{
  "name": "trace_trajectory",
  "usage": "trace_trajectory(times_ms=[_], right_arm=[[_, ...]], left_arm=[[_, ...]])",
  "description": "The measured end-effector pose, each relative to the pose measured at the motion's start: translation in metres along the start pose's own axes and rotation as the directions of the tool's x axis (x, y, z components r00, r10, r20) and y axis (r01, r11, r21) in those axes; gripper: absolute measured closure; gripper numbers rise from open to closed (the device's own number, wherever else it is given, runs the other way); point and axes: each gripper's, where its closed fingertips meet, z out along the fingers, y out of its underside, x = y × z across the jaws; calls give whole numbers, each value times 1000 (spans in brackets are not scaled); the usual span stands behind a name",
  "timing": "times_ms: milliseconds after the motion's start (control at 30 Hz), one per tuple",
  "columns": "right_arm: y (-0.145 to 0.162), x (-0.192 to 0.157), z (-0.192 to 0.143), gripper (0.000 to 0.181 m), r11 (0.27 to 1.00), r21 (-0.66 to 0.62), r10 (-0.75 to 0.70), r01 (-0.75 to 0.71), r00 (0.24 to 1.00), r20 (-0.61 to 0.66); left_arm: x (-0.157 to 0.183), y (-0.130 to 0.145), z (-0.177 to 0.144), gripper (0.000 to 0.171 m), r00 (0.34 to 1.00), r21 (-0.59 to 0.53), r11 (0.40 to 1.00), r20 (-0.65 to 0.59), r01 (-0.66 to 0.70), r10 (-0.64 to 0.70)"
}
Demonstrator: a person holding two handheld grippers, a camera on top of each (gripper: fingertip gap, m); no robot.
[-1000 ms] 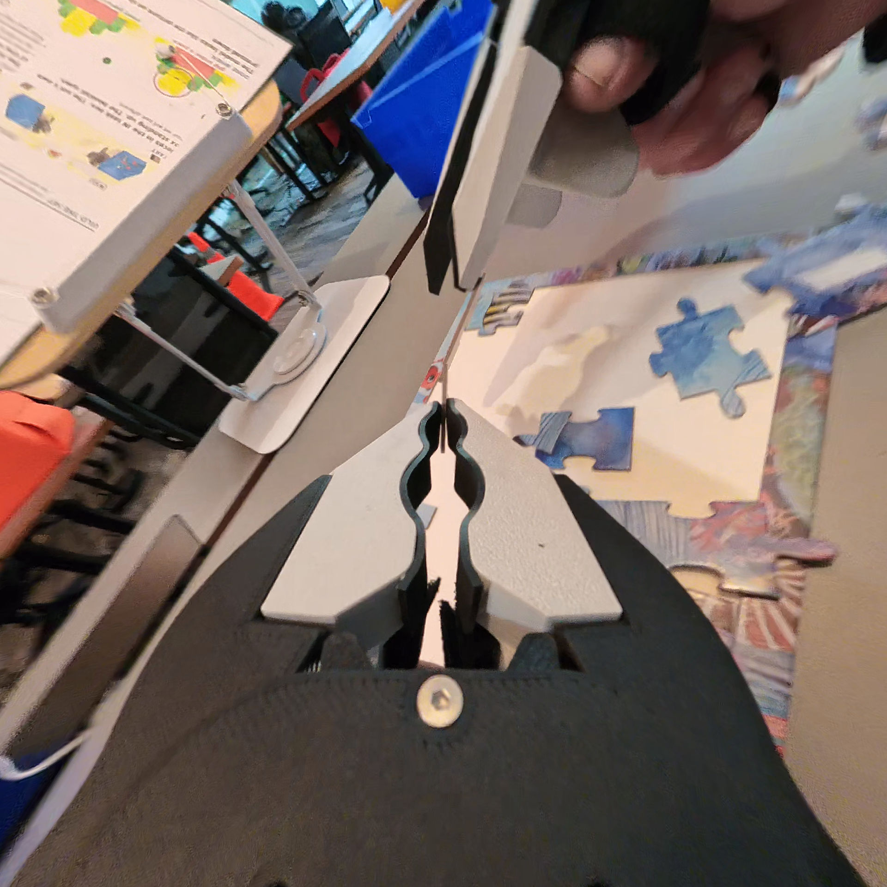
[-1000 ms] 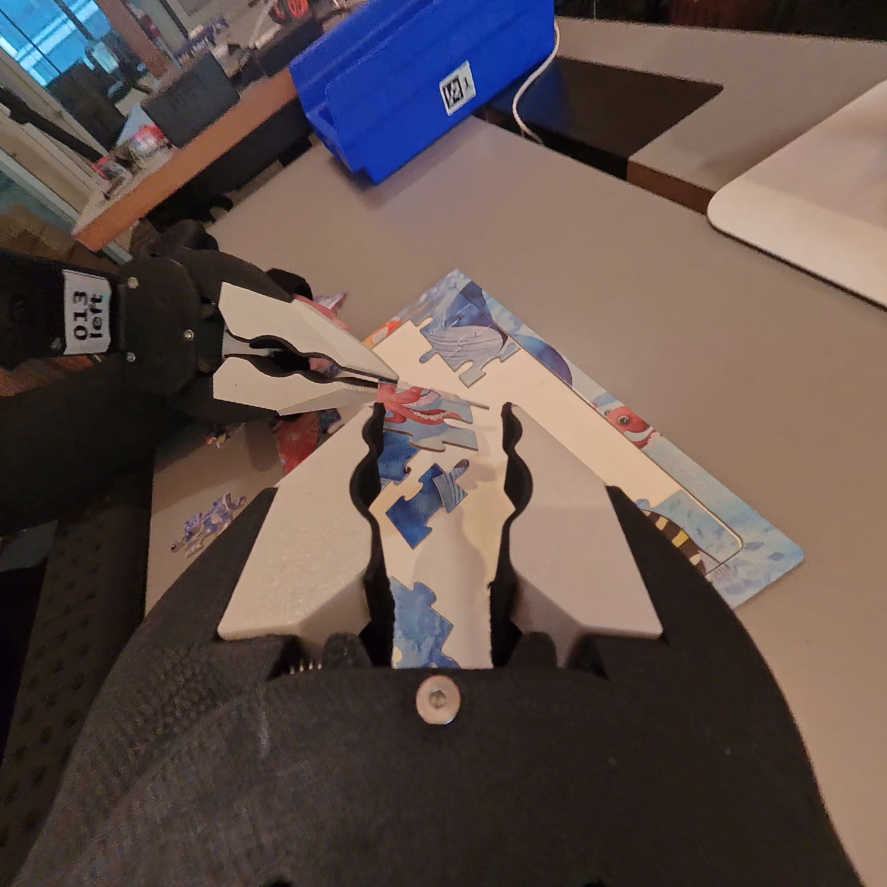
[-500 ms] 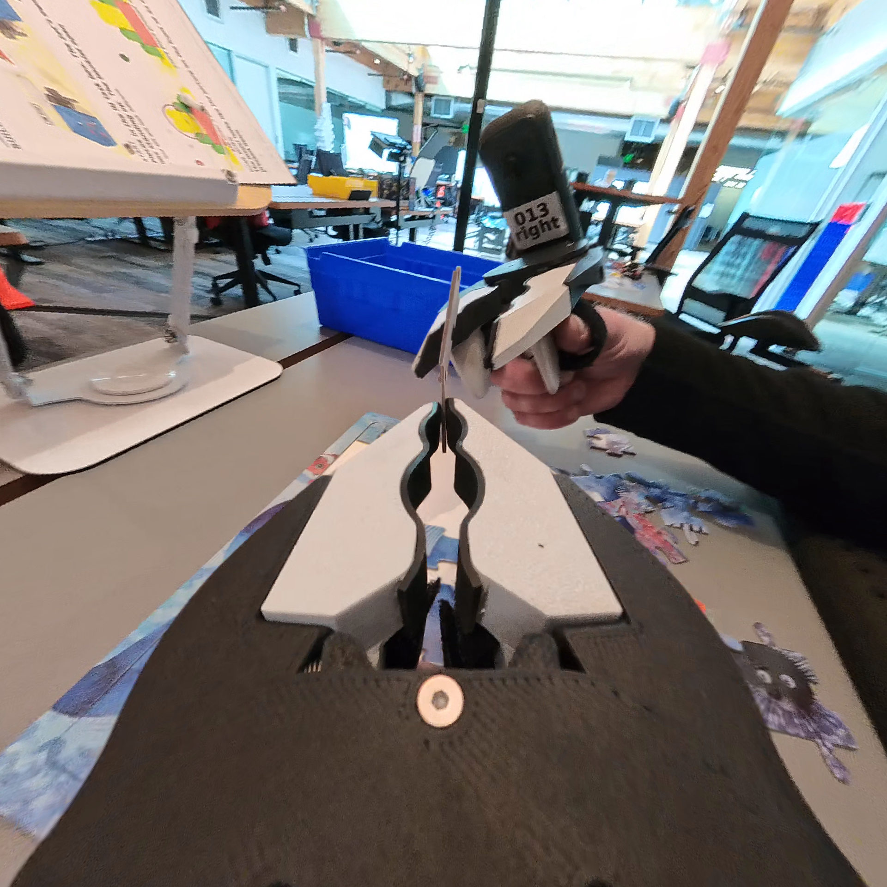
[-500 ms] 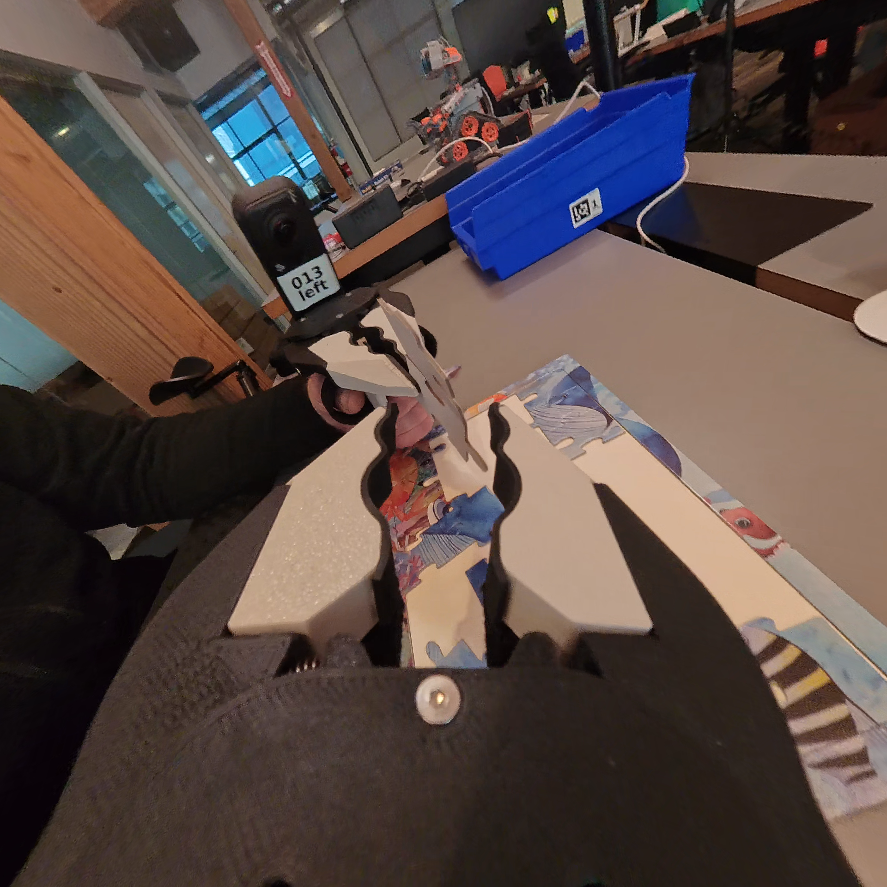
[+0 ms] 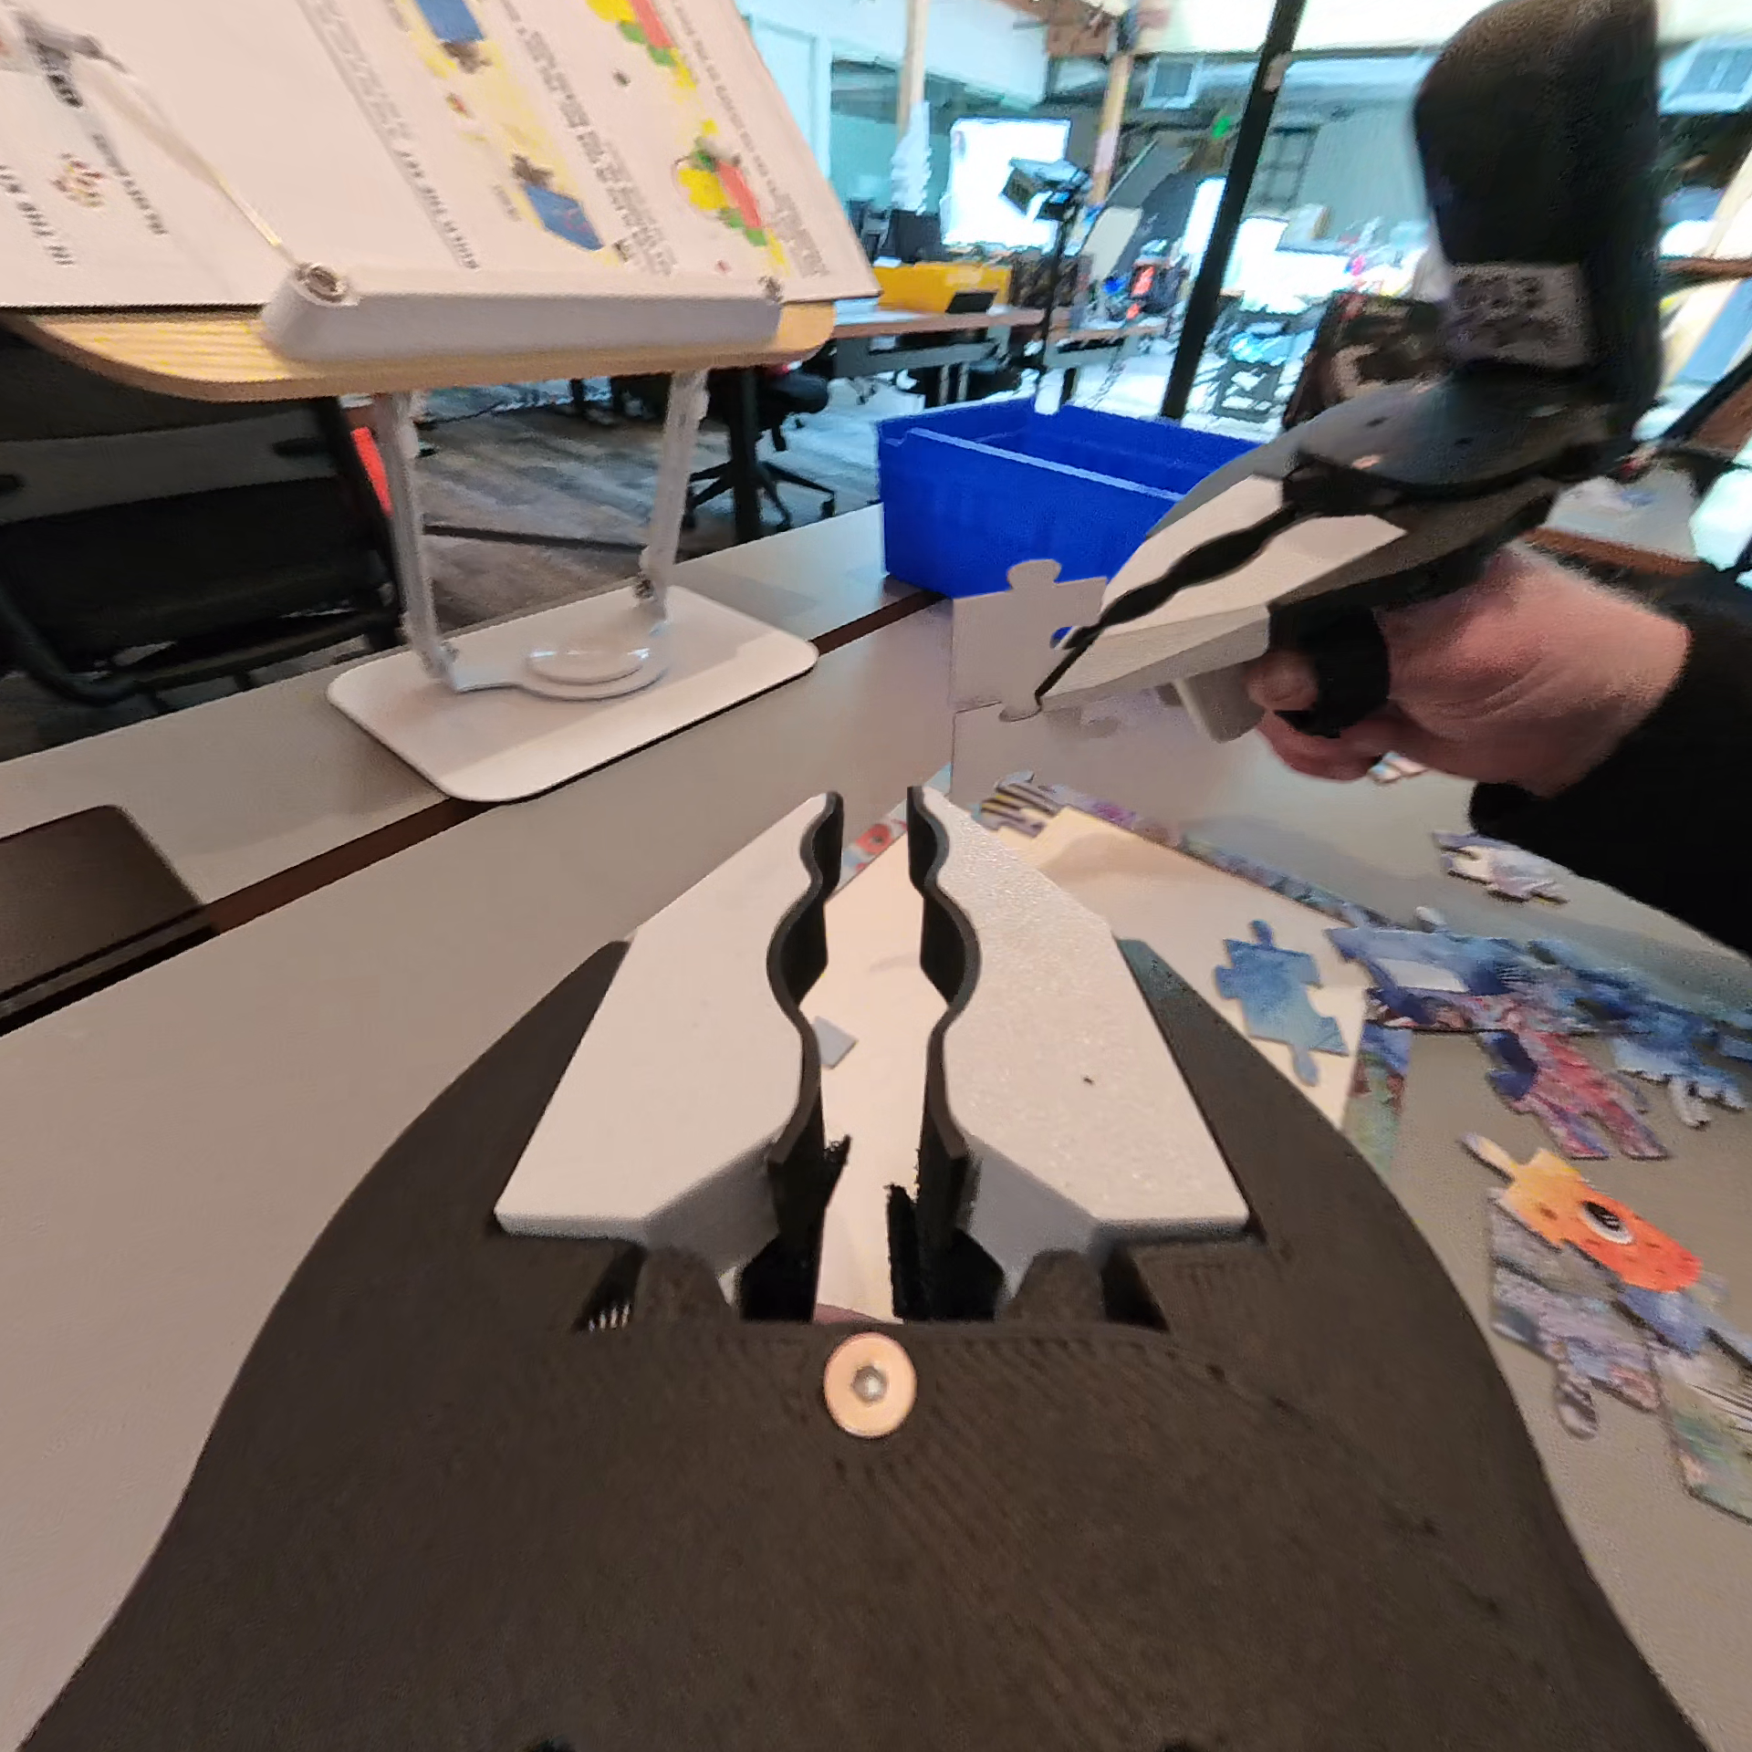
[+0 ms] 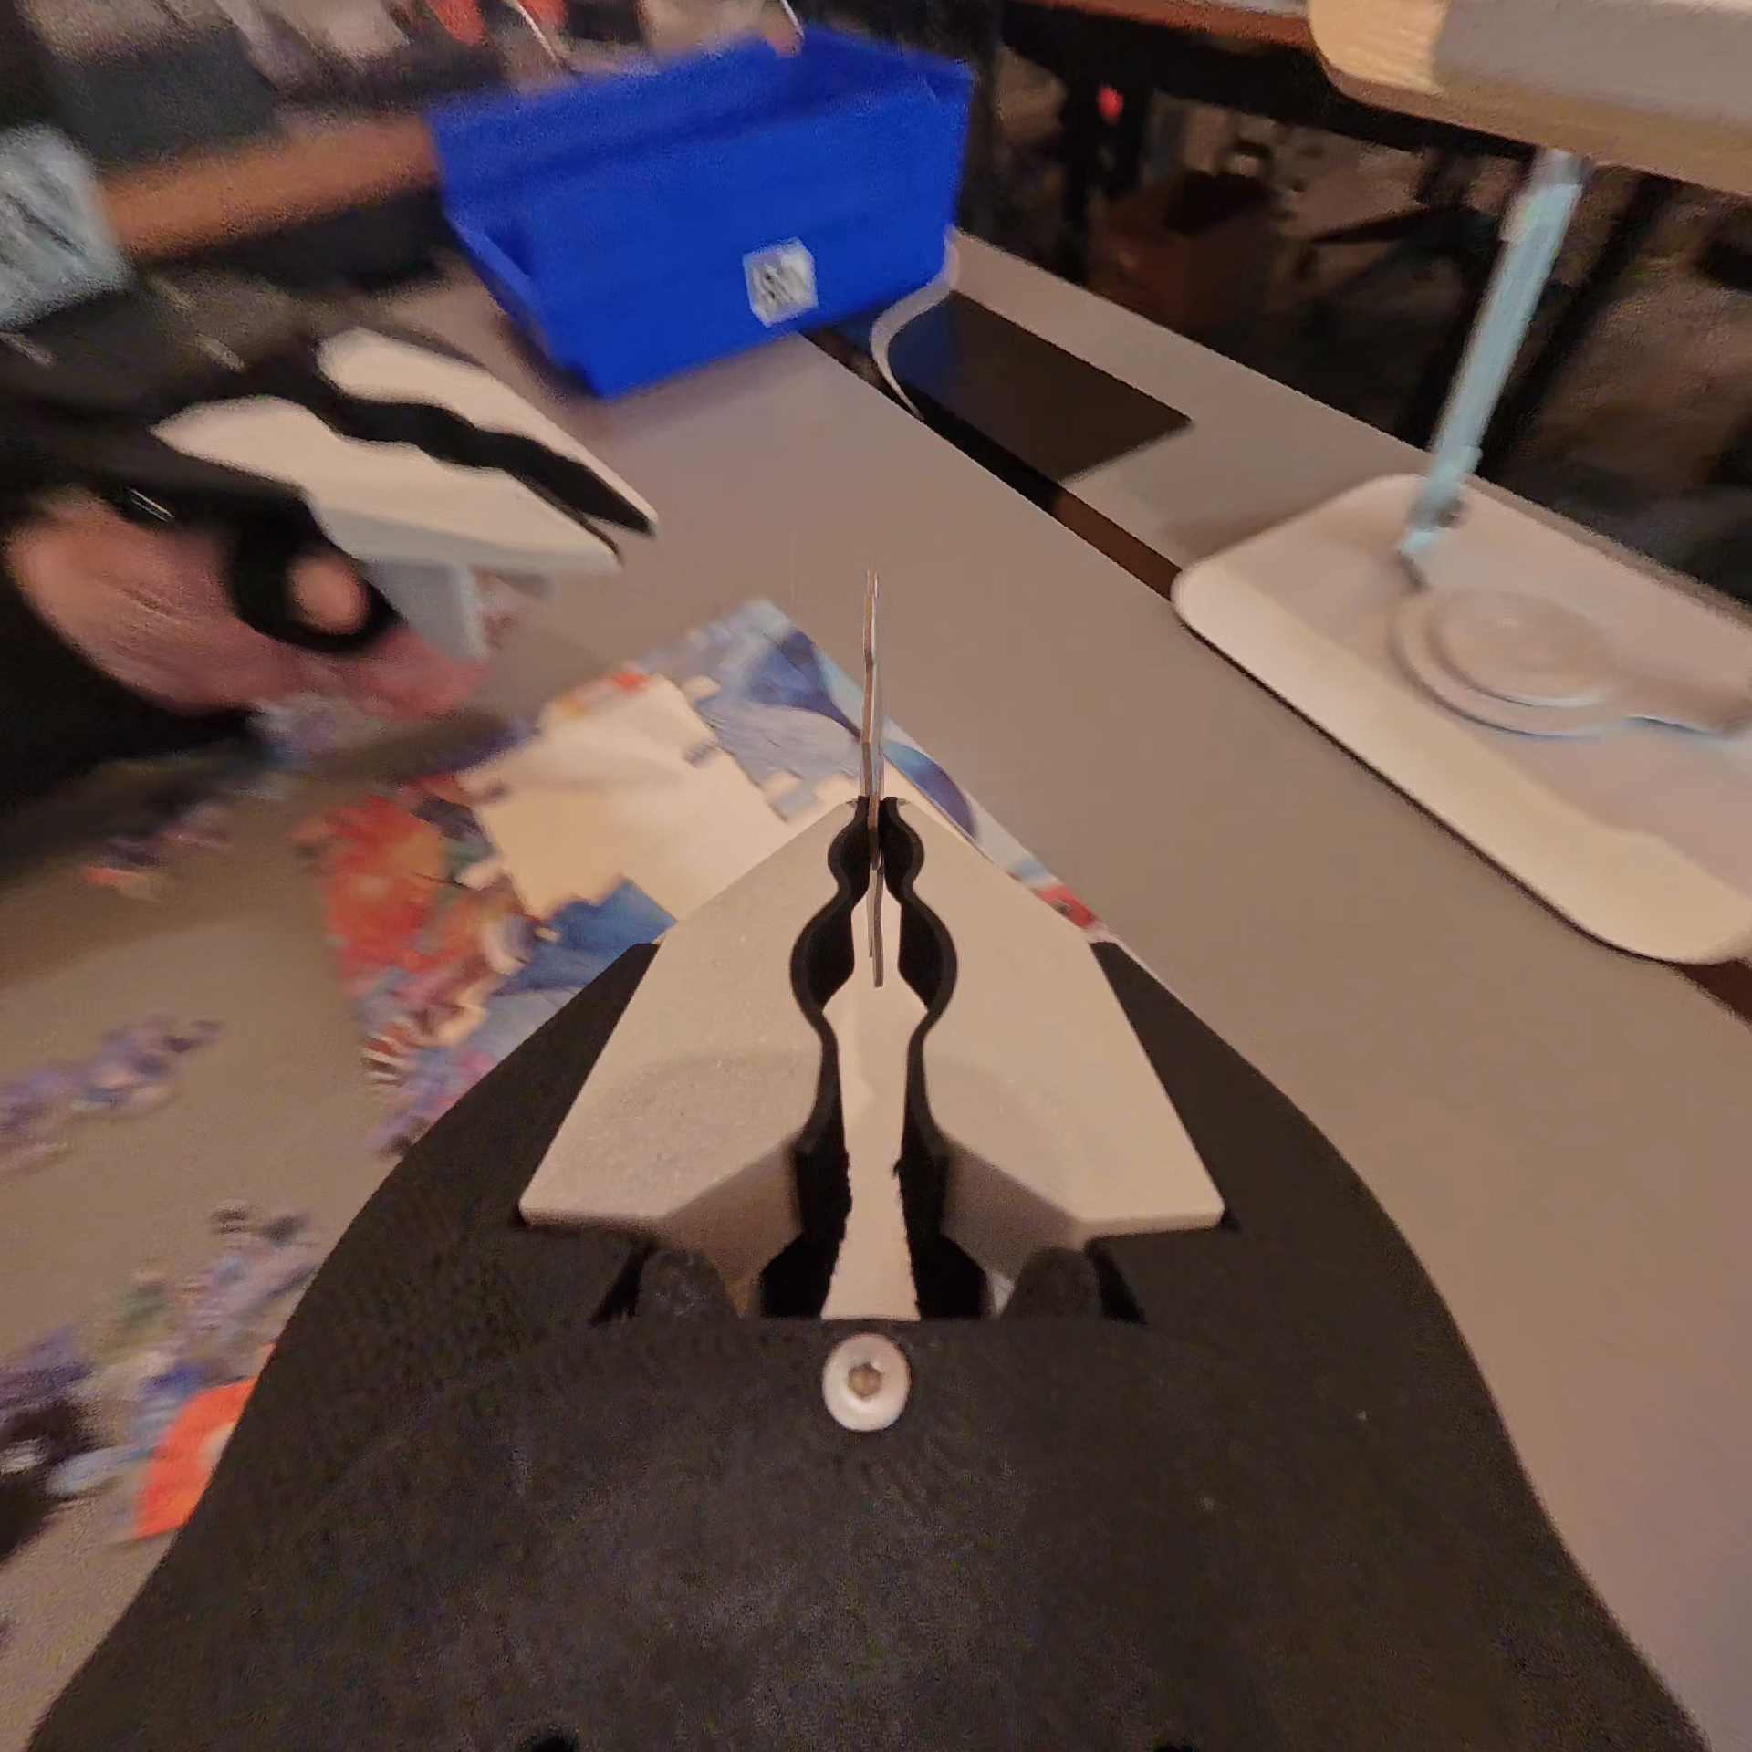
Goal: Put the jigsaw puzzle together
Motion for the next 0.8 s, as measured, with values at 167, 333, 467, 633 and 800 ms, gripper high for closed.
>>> trace_trajectory(times_ms=[167,333,467,633,800], right_arm=[[44,25,12,181,849,-423,-440,318,868,-230],[72,-18,35,133,824,-476,-358,306,933,-21],[51,-19,18,140,925,-336,-183,179,983,20],[64,-3,5,138,928,-362,-92,88,996,8],[75,-15,18,138,917,-385,-85,105,994,68]], left_arm=[[-13,15,0,162,995,-102,994,78,-47,55],[-17,35,-1,155,991,-227,971,83,-79,100],[-23,54,-9,155,986,-342,933,78,-110,145],[-8,76,-14,154,992,-441,889,-24,-123,126],[-18,90,-23,150,980,-533,829,-1,-168,198]])
